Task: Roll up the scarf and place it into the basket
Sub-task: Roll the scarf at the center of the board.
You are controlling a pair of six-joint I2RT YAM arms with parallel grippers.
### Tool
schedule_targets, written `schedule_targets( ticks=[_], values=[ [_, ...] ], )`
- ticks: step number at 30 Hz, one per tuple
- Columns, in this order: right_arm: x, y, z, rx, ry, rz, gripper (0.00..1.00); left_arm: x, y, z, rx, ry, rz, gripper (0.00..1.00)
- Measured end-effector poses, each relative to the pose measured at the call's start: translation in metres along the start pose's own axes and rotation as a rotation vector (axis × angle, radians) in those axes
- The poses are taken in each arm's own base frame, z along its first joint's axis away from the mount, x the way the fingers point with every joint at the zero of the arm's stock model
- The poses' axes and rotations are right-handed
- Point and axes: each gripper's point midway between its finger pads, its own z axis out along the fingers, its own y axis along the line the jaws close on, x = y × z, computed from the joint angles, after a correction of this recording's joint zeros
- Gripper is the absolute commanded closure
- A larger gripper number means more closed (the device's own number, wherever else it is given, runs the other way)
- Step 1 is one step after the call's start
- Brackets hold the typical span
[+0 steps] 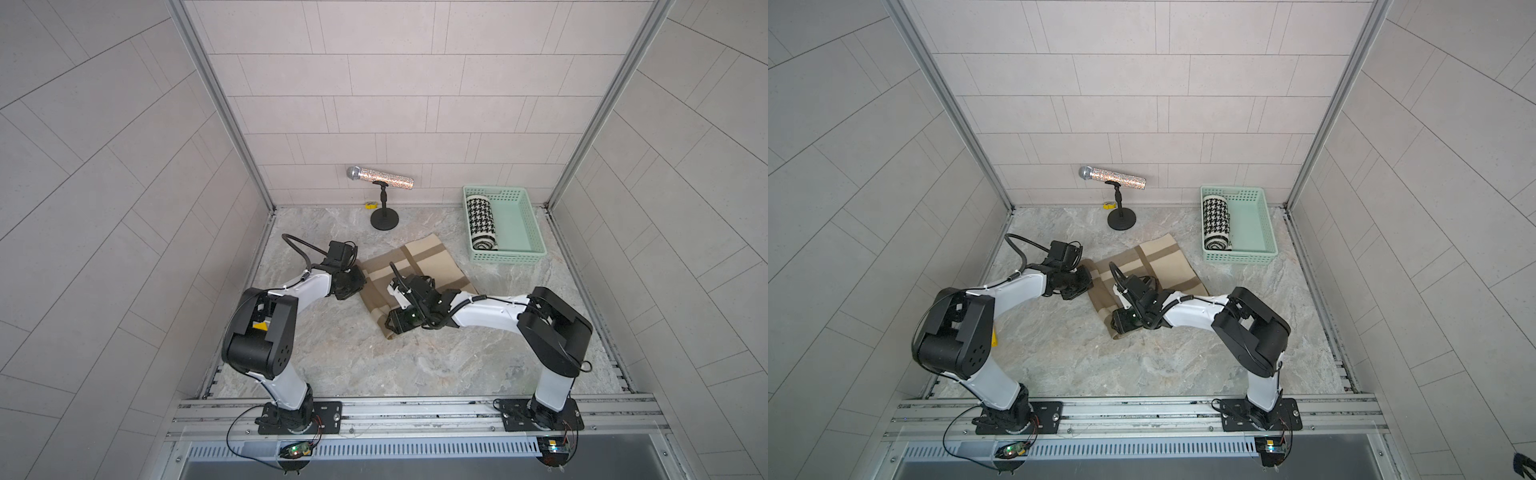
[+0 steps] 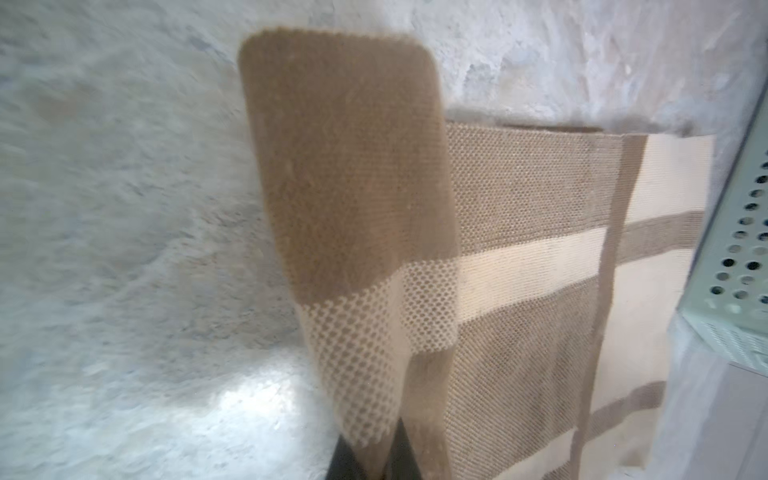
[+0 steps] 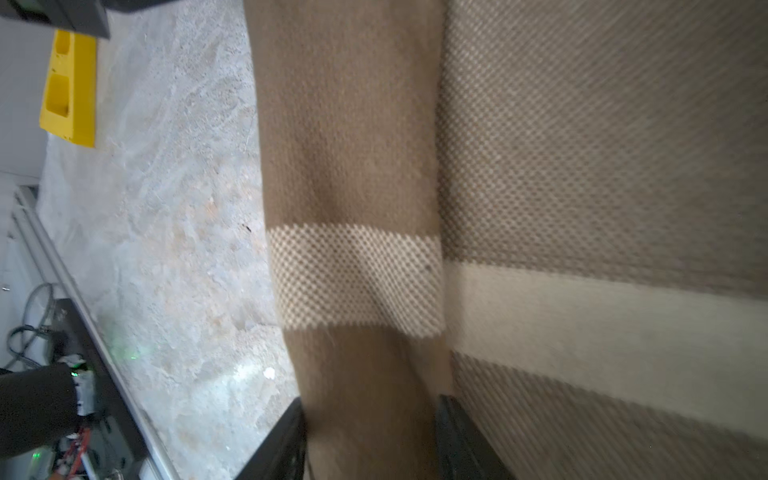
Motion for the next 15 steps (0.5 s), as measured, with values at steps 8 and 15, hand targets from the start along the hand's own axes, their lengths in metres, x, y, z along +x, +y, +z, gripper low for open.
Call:
schedule_targets(
  ticks=[8,15],
  values=[
    [-0.003,0.039,-0.01,0.411,-0.098,-0.438,0.02,0.005,0.019,-0.008,-0.136,0.017,0.025,1.0],
    [-0.001,0.042,0.027,0.676,-0.087,-0.678,0.0,0.009,0.023,-0.008,-0.152,0.033,0.027,1.0]
  ],
)
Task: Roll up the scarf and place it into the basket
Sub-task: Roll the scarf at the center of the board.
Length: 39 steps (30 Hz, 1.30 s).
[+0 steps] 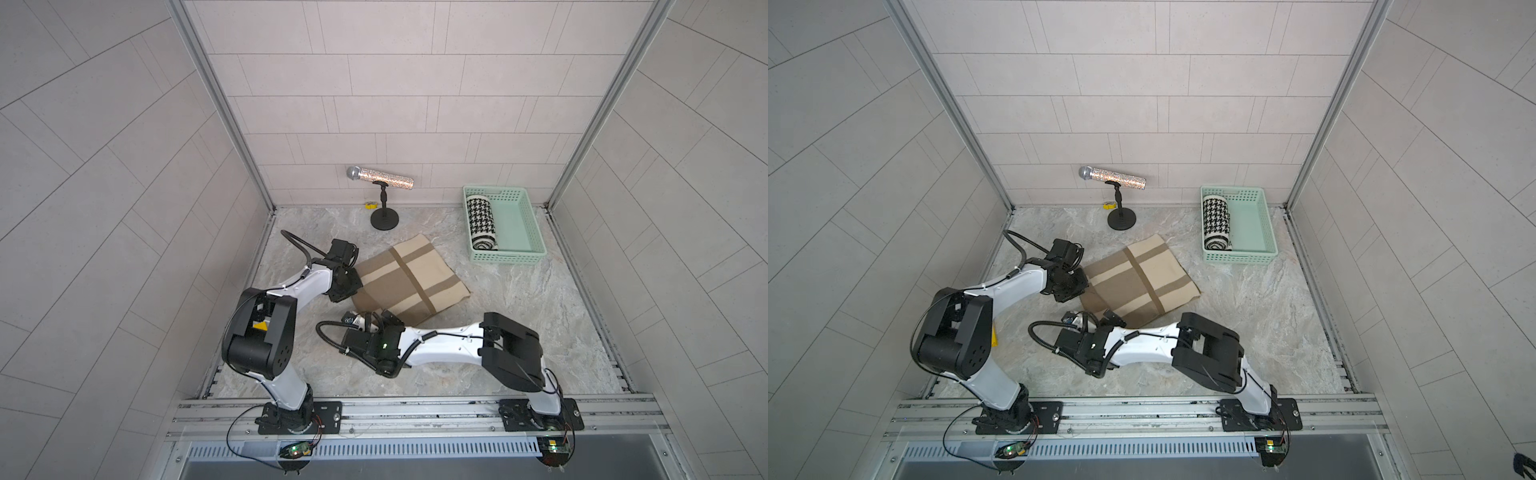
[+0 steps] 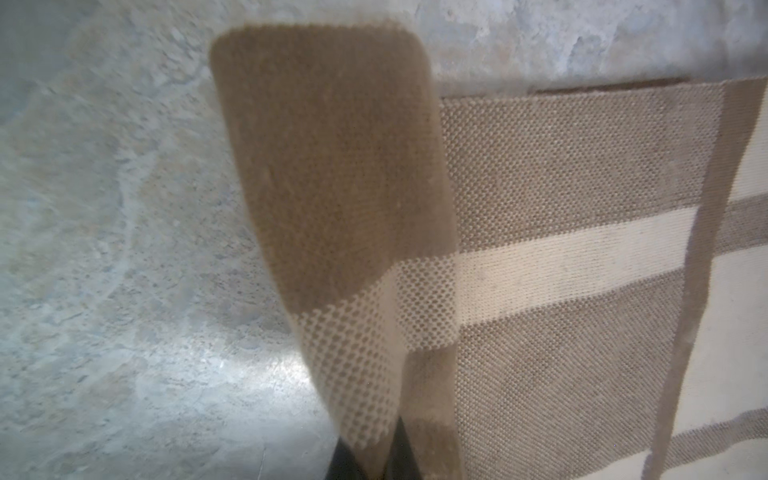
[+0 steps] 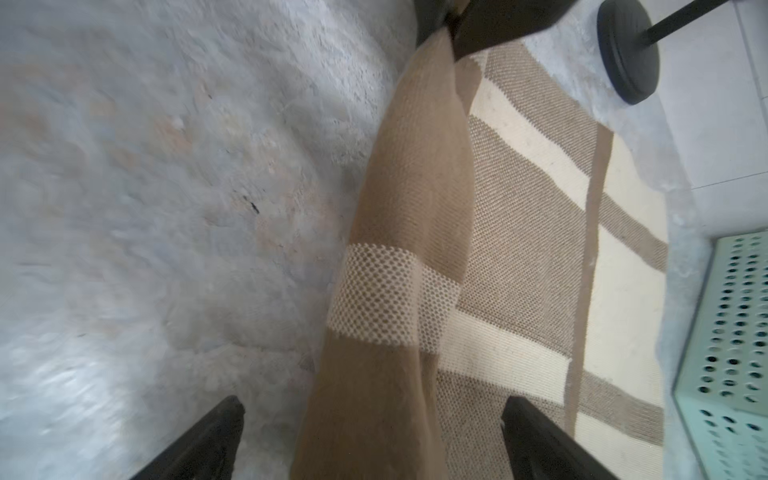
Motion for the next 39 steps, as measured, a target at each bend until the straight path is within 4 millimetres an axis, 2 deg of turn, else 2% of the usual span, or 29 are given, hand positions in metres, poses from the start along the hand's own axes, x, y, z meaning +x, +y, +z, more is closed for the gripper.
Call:
schedule_targets(
  ticks=[3,5,7,9,11,13,15,18,19,26,30,33,39],
  values=[
    [-0.005,-0.013,0.012,0.071,0.005,-0.001,0.03,0.001,0.0,0.0,-0.001,0.006,0.002,1.0],
    [-0.005,-0.021,0.02,0.091,0.019,0.007,0.13,0.002,0.0,0.0,0.001,0.011,0.004,1.0],
    [-0.003,-0.027,0.027,0.093,0.033,0.02,0.34,0.003,-0.001,0.0,0.009,0.017,0.005,1.0],
    [0.001,-0.028,0.032,0.074,0.05,0.027,0.63,0.004,-0.003,0.0,0.017,0.024,0.006,0.97],
    [0.01,-0.025,0.037,0.046,0.074,0.024,0.83,0.006,-0.005,0.0,0.032,0.034,0.006,0.84],
    [0.016,-0.022,0.039,0.029,0.079,0.037,0.91,0.007,-0.009,0.0,0.05,0.04,0.004,0.56],
    [0.021,-0.021,0.035,-0.006,0.079,0.064,0.99,0.007,-0.013,-0.003,0.07,0.04,0.006,0.35],
    [0.032,-0.022,0.028,-0.096,0.097,0.129,1.0,0.003,-0.019,-0.014,0.101,0.016,0.009,0.04],
    [0.036,-0.024,0.027,-0.131,0.104,0.165,1.0,0.001,-0.021,-0.02,0.111,0.002,0.018,0.0],
    [0.06,-0.051,0.022,-0.378,0.16,0.473,1.0,-0.018,-0.031,-0.068,0.171,-0.129,0.07,0.0],
    [0.065,-0.056,0.026,-0.511,0.18,0.629,1.0,-0.024,-0.033,-0.084,0.195,-0.198,0.09,0.0],
    [0.062,-0.055,0.028,-0.624,0.183,0.734,1.0,-0.02,-0.029,-0.084,0.21,-0.222,0.089,0.03],
    [0.056,-0.056,0.031,-0.801,0.189,0.893,1.0,0.0,-0.022,-0.064,0.23,-0.162,0.087,0.13]
  ],
)
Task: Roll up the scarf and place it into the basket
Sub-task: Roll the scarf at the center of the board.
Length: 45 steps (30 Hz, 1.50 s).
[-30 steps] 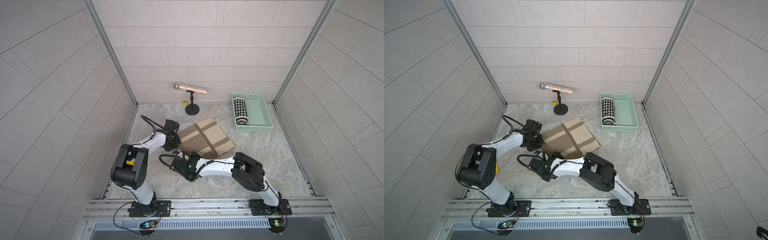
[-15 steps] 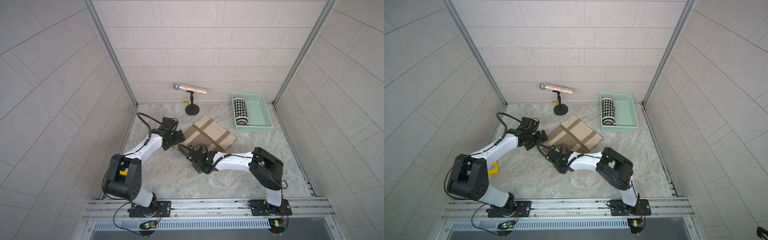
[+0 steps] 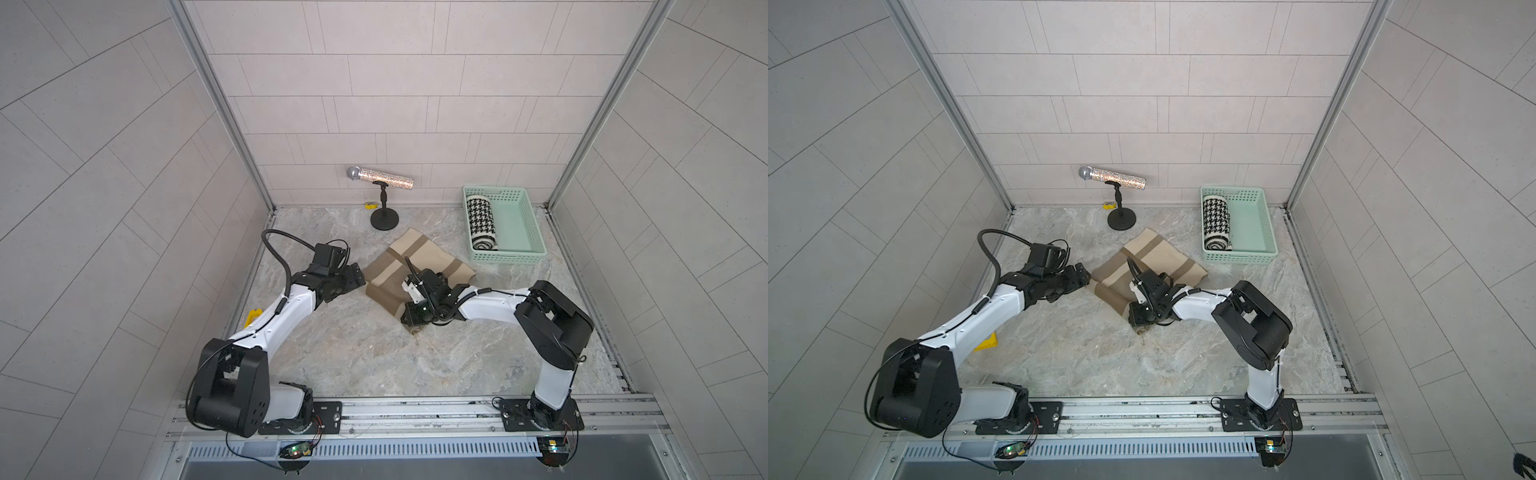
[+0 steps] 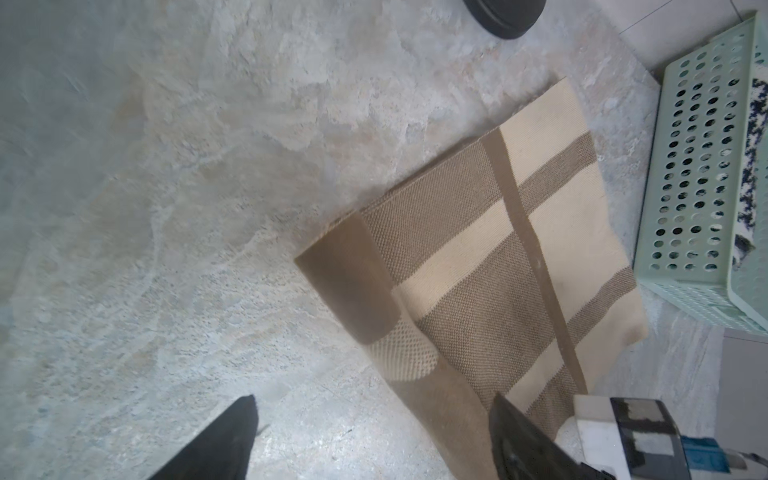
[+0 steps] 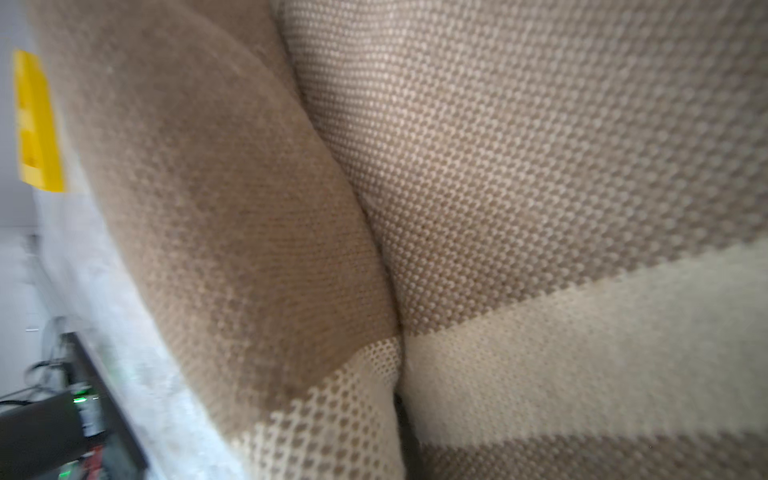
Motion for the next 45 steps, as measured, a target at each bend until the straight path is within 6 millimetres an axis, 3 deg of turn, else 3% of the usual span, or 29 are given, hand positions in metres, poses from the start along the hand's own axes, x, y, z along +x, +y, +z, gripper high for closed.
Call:
schedule_targets(
  ticks=[6,11,17,21,23,29,37,41,45],
  values=[
    [-0.003,-0.001,-0.003,-0.102,0.011,0.105,1.0,0.012,-0.007,0.014,0.074,0.045,-0.001,0.16],
    [-0.003,0.0,-0.004,-0.155,0.01,0.156,0.98,0.02,-0.019,0.031,0.123,0.073,0.008,0.28],
    [-0.003,0.005,-0.004,-0.195,0.002,0.182,0.92,0.028,-0.013,0.067,0.096,0.12,-0.003,0.37],
    [-0.003,0.005,-0.003,-0.198,0.001,0.187,0.67,0.028,-0.008,0.089,0.064,0.142,-0.021,0.51],
    [-0.002,0.002,-0.004,-0.178,-0.002,0.176,0.55,0.022,-0.011,0.094,0.059,0.139,-0.022,0.53],
    [-0.006,-0.001,-0.035,0.041,-0.058,0.04,0.33,0.002,-0.026,0.098,0.037,0.11,0.003,0.55],
    [-0.008,-0.009,-0.087,0.44,-0.144,-0.217,0.26,0.0,-0.024,0.101,-0.011,0.125,0.016,0.57],
    [-0.006,0.013,-0.095,0.598,-0.165,-0.428,0.22,0.001,-0.022,0.101,-0.024,0.134,0.018,0.58],
    [-0.003,0.042,-0.084,0.701,-0.175,-0.625,0.13,0.0,-0.023,0.101,-0.025,0.138,0.019,0.58]
  ],
)
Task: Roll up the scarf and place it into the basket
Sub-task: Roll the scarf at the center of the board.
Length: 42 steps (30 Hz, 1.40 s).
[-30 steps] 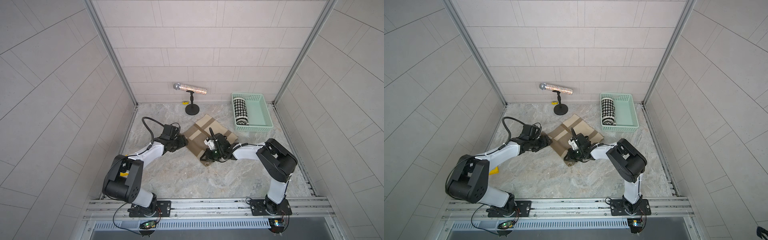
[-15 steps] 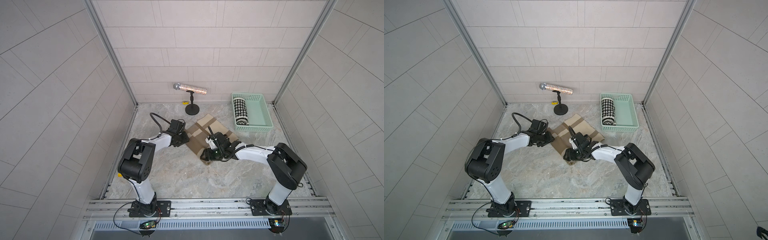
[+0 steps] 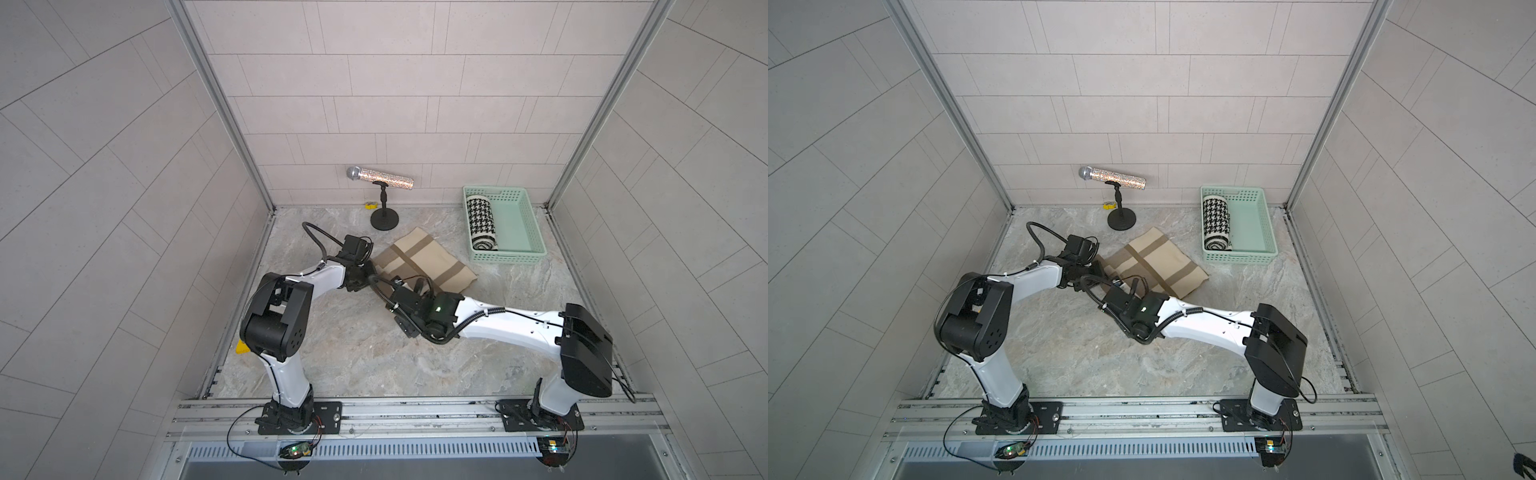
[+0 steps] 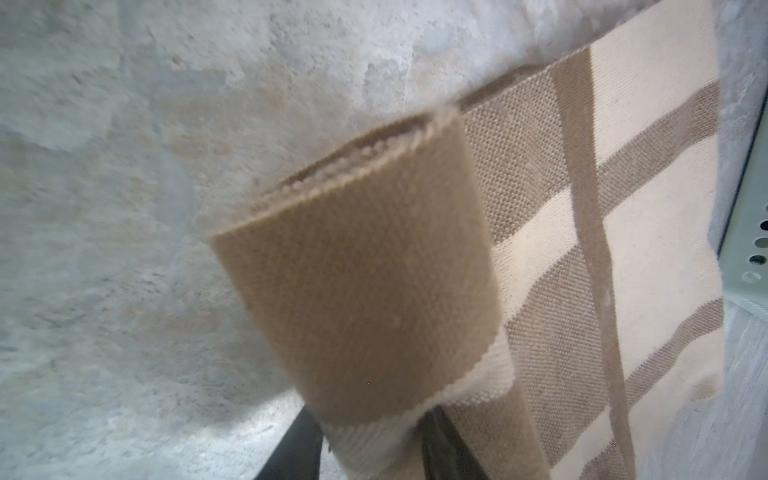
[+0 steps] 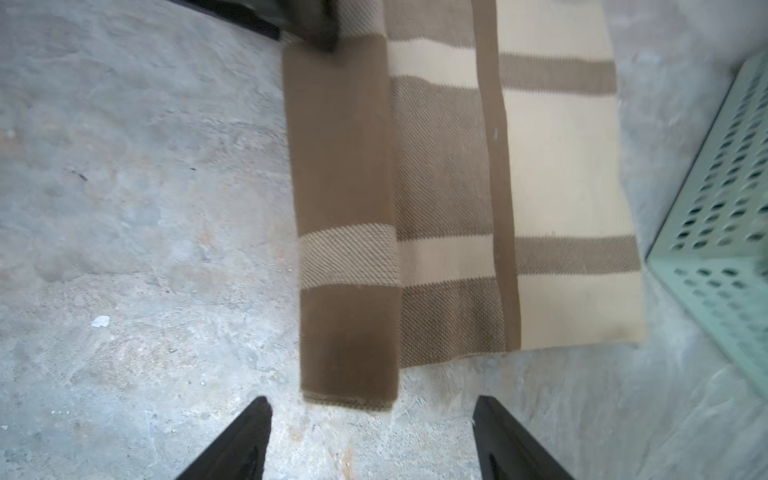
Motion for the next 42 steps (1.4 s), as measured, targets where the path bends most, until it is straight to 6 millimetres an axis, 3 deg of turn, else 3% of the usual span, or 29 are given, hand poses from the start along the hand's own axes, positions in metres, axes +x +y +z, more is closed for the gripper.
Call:
schedule_targets(
  ticks=[6,12,16,23,28,33,40,42],
  values=[
    [0.006,0.03,0.027,0.115,0.029,-0.228,0.11,0.002,-0.001,0.004,-0.003,0.015,0.002,0.58],
    [0.024,0.027,0.067,0.191,0.116,-0.345,0.19,0.004,-0.002,0.005,-0.001,0.021,0.003,0.58],
    [0.02,0.017,0.076,0.231,0.115,-0.341,0.21,0.004,-0.002,0.005,0.003,0.026,0.003,0.58],
    [0.021,0.001,0.091,0.23,0.122,-0.292,0.41,0.001,-0.006,0.004,0.01,0.025,0.004,0.56],
    [0.023,-0.01,0.105,0.173,0.132,-0.205,0.76,-0.006,-0.013,0.0,0.017,0.017,0.007,0.48],
    [0.019,-0.021,0.115,0.108,0.131,-0.104,0.96,-0.011,-0.016,-0.007,0.014,0.01,0.007,0.38],
    [0.016,-0.023,0.115,-0.085,0.123,0.111,1.0,-0.028,-0.02,-0.046,0.02,-0.073,0.0,0.32],
    [0.014,-0.022,0.114,-0.167,0.115,0.199,1.0,-0.036,-0.023,-0.063,0.031,-0.115,0.003,0.25]
  ],
)
